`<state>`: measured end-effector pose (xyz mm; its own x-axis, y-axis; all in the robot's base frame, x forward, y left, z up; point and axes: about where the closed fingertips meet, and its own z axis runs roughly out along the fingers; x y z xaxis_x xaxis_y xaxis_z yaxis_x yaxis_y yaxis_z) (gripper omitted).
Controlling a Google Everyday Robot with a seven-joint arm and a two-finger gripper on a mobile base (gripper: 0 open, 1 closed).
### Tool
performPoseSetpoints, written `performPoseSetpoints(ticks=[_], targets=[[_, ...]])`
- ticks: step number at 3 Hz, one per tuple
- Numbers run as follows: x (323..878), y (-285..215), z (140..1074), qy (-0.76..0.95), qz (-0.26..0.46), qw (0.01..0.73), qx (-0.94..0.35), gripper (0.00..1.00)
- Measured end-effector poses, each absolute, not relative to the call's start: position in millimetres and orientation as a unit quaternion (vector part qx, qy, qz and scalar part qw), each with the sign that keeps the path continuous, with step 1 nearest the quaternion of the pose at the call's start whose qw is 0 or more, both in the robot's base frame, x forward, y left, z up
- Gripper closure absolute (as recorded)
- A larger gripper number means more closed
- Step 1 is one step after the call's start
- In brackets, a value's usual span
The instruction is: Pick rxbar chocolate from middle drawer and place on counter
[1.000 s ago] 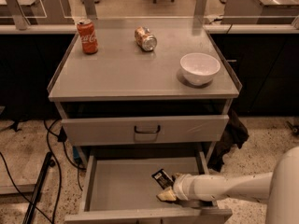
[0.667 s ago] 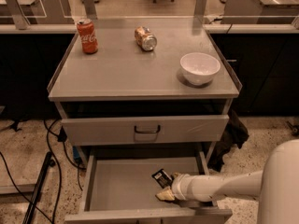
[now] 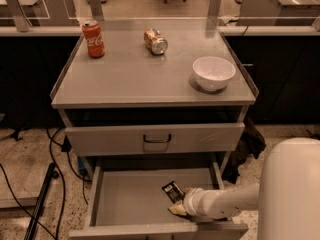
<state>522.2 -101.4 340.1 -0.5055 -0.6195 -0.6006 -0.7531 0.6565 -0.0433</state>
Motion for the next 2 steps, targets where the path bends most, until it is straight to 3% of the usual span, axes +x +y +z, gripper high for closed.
performPoseSetpoints(ticks=[2], targets=[[525.4, -91.9, 377.1, 0.862, 0.1, 0.278, -0.412, 1.0]])
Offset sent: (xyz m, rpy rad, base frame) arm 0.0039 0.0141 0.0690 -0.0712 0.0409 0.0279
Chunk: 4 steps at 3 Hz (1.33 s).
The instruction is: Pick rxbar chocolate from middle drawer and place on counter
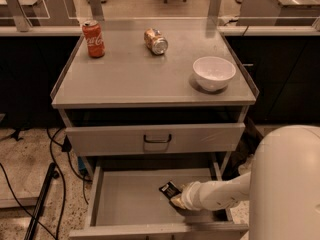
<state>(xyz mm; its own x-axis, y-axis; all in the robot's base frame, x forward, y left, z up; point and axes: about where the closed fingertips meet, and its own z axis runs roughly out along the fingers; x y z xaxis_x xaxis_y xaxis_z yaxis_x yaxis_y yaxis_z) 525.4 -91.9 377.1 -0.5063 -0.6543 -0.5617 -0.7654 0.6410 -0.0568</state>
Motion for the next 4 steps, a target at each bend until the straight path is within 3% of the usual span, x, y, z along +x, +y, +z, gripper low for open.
performPoseSetpoints(ticks=[2, 4], targets=[[520.2, -87.2, 390.1, 0.854, 0.103, 0.271, -0.432, 1.0], [501.0, -66.2, 468.6, 0.813, 0.122, 0.252, -0.51, 1.0]])
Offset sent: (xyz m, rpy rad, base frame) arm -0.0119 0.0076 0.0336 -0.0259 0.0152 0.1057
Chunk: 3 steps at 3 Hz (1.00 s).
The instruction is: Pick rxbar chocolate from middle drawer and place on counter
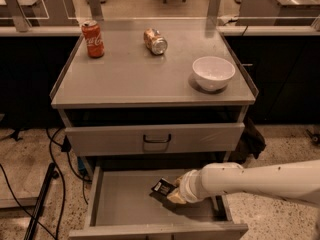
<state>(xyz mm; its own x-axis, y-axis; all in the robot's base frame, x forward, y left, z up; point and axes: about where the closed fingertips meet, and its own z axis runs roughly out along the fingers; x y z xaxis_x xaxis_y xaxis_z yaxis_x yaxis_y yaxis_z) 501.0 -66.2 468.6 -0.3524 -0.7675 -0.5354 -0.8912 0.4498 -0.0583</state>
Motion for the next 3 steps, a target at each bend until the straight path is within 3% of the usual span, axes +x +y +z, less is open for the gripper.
performPoseSetpoints(ticks=[1, 3], targets=[[482.6, -66.1, 463.3, 0.812, 0.134, 0.22, -0.524, 1.0], [481.5, -67.7, 488.2, 0.799, 0.142, 0.223, -0.541, 1.0]])
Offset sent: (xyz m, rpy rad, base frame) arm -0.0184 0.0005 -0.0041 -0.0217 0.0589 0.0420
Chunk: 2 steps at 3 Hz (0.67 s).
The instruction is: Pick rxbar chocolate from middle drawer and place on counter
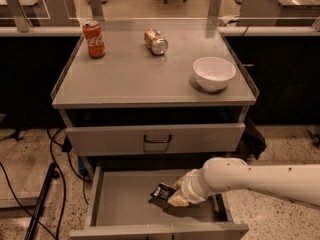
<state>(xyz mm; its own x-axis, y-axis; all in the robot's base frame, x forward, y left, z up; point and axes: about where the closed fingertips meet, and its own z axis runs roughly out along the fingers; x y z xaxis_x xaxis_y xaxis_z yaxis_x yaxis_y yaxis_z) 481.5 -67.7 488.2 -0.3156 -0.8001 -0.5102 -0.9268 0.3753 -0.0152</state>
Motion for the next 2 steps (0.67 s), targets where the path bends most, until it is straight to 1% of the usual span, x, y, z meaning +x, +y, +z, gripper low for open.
performPoseSetpoints(ticks=[2], targets=[[485.2, -69.9, 610.2, 0.735, 0.162, 0.244, -0.612, 1.0]])
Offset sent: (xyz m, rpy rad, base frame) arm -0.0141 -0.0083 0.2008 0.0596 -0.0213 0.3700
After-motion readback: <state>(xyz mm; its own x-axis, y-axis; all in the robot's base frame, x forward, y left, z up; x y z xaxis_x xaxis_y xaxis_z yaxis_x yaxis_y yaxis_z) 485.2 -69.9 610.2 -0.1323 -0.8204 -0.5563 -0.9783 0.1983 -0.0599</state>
